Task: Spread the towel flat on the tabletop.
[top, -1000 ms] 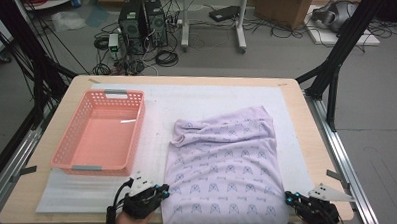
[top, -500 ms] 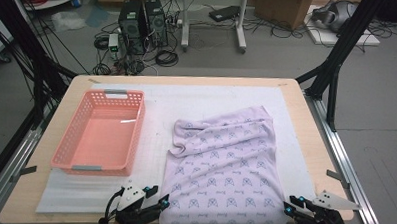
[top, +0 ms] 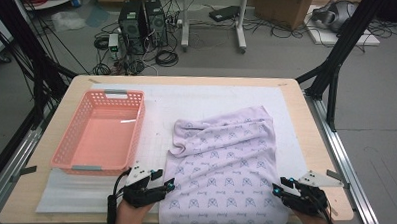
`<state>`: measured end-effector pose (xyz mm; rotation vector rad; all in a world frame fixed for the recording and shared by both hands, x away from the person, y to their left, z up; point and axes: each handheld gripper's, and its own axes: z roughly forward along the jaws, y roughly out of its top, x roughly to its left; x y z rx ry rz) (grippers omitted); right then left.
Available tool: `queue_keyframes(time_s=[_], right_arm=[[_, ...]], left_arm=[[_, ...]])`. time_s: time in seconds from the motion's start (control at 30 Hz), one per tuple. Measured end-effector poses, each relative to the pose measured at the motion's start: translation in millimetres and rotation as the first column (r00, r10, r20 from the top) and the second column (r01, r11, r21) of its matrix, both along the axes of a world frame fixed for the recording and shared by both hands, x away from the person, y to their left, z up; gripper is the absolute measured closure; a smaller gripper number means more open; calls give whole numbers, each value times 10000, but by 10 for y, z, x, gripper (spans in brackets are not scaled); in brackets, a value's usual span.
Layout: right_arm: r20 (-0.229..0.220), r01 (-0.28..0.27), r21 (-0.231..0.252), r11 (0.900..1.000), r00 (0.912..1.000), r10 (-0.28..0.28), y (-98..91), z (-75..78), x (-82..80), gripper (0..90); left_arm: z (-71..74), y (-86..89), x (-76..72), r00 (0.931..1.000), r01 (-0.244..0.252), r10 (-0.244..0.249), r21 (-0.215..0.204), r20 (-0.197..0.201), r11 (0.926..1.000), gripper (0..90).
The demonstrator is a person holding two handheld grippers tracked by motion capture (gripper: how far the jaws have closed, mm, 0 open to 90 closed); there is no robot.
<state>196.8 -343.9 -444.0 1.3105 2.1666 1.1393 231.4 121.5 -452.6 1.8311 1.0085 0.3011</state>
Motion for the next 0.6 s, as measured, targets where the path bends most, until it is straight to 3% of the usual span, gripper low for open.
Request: queue_keyframes(time_s=[0.13, 0.23, 0.3, 0.4, 0.5, 0.6], right_arm=[[-280, -200, -25, 9998, 9994, 199, 49, -48, 180, 563], [-269, -400, -456, 9982, 9989, 388, 95, -53, 232, 600], [-193, -474, -825, 9955, 9988, 460, 117, -48, 238, 630], [-234, -388, -650, 9971, 9990, 373, 93, -51, 241, 703], [-314, -314, -559, 9979, 9991, 296, 73, -49, 236, 796], [-387, -395, -281, 9988, 9985, 384, 59, -57, 221, 863]], left_arm=[[-31, -52, 99, 9993, 233, -230, 115, -295, 9997, 438], [-33, -94, 119, 9979, 454, -442, 265, -468, 9986, 445], [-37, -145, 95, 9974, 660, -642, 593, -325, 9961, 464], [-35, -201, 50, 9982, 601, -597, 1087, -69, 9923, 478], [-29, -260, -20, 9978, 447, -529, 1856, 397, 9816, 625], [-24, -243, -29, 9981, 500, -554, 1702, 268, 9841, 782]])
